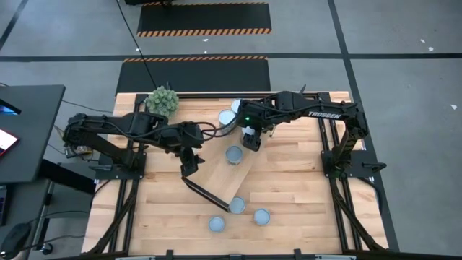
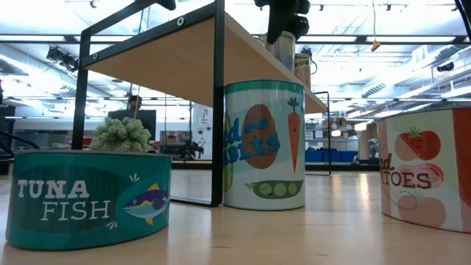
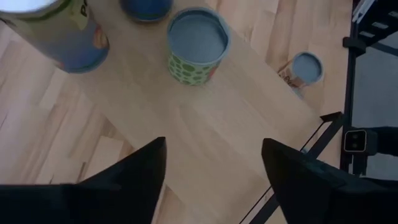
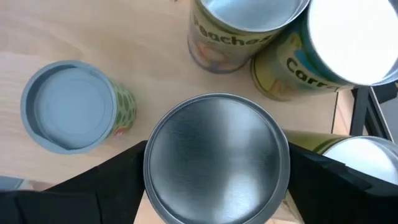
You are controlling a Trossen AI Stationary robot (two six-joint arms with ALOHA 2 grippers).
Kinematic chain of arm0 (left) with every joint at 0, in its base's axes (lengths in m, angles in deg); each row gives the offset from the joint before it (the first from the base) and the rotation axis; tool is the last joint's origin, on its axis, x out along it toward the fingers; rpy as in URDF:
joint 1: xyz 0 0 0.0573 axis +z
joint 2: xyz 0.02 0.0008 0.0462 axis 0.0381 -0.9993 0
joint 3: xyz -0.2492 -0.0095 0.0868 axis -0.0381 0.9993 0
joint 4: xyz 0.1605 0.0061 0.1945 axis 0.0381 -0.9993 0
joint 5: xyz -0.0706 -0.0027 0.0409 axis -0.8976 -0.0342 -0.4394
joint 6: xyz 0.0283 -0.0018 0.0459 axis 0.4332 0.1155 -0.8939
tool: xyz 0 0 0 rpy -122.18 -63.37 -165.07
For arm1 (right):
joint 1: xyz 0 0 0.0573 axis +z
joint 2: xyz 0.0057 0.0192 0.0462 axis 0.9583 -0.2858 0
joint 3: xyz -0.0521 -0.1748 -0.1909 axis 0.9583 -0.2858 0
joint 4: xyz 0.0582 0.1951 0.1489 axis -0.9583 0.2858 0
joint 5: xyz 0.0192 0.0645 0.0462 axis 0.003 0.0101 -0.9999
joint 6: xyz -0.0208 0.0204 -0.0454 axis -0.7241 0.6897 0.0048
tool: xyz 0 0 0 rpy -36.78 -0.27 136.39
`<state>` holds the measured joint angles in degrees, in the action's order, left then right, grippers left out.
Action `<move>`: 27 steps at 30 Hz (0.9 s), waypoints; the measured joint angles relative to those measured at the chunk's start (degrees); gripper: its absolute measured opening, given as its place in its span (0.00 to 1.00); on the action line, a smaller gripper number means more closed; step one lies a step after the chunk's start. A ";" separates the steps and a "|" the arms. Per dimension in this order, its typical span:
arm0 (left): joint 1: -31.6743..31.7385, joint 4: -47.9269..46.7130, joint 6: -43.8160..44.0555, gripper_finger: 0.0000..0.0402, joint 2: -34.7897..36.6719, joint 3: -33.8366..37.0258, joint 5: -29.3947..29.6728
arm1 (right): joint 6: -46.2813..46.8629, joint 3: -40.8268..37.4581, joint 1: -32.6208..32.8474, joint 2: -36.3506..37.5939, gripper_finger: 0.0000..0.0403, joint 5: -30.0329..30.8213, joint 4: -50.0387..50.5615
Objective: Pick and place cans onto a shelf
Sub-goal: Put the canned peas on the shelf
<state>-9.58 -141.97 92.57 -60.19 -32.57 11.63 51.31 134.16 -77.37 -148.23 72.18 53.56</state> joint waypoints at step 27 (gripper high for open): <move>0.02 0.04 -3.42 0.78 -0.79 -0.03 1.13 | 1.90 0.51 0.01 -0.20 0.90 1.17 0.52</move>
<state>-9.56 -141.93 89.16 -60.98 -32.60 12.77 53.21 134.67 -77.36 -148.43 73.35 54.08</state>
